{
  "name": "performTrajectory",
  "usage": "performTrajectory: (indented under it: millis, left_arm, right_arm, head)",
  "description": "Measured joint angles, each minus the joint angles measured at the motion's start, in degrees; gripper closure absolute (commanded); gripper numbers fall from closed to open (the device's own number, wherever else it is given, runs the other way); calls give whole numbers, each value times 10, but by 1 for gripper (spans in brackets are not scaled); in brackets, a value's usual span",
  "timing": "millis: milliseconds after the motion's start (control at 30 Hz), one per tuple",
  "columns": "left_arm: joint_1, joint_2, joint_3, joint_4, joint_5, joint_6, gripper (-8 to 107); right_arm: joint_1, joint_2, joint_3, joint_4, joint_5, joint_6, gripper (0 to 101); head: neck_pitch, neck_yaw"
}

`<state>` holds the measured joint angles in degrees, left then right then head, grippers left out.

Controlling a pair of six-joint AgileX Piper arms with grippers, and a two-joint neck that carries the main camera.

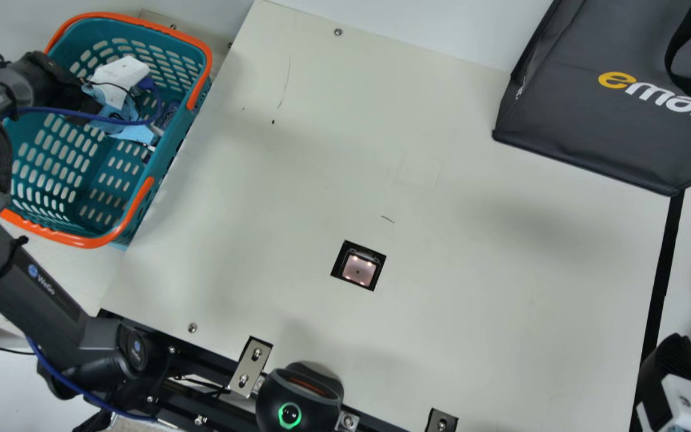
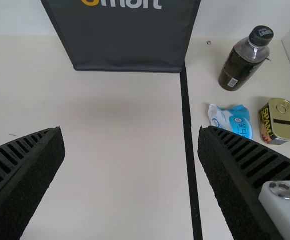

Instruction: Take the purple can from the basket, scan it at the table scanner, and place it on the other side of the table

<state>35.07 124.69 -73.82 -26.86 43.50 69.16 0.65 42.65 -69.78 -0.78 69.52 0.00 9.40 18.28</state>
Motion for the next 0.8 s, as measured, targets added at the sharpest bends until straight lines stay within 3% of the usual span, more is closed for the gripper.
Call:
performTrajectory:
  millis: [800]
  left_arm:
    - [-9, 46, -22, 22, -13, -3, 9]
  right_arm:
    - [0, 0, 0, 0, -1, 0, 6]
  head:
    - [-1, -1]
